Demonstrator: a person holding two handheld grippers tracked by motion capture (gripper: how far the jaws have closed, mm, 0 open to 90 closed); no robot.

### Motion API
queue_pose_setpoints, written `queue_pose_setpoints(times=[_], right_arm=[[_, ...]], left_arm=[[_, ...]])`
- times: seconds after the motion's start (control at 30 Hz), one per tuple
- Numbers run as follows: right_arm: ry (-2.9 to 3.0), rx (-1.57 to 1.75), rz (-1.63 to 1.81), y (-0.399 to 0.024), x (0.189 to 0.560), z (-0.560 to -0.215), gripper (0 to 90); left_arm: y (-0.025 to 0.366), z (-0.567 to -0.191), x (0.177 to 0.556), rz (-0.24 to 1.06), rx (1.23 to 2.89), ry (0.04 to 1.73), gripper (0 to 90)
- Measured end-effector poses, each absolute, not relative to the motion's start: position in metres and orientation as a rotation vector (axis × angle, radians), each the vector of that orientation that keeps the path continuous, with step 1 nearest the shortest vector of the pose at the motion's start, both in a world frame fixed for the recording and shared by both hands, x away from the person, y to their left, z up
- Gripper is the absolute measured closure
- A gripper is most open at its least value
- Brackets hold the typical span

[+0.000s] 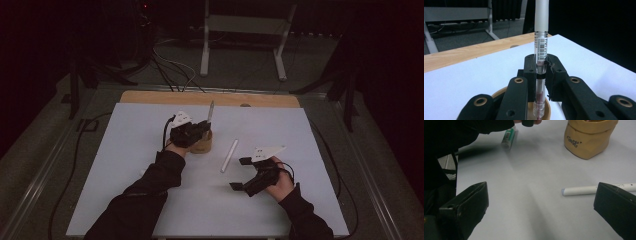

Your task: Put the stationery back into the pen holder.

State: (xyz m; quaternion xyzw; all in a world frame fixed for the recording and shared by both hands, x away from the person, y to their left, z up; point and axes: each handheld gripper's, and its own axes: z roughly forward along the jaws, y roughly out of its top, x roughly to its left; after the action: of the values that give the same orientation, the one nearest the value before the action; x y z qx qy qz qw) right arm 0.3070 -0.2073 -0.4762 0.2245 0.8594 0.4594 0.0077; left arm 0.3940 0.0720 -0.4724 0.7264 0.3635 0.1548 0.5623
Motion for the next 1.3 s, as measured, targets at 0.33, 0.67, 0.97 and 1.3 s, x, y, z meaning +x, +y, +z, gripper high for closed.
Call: queue_pose_setpoints(times=[0.33, 0.67, 0.97, 1.3], right_arm=[[2.694, 0.705, 1.43, -0.207, 0.307, -0.477, 0.0], [2.697, 0.707, 1.439, -0.207, 0.307, -0.478, 0.0], [2.697, 0.705, 1.444, -0.206, 0.307, -0.477, 0.0], [2.701, 0.705, 1.452, -0.204, 0.306, -0.477, 0.0]], left_arm=[[0.064, -0.476, 0.389, 0.457, 1.827, 0.849, 80.1], [0.064, -0.472, 0.383, 0.444, 1.829, 0.815, 67.3], [0.074, -0.45, 0.373, 0.364, 1.81, 0.766, 35.6], [0.091, -0.437, 0.364, 0.279, 1.804, 0.771, 10.0]])
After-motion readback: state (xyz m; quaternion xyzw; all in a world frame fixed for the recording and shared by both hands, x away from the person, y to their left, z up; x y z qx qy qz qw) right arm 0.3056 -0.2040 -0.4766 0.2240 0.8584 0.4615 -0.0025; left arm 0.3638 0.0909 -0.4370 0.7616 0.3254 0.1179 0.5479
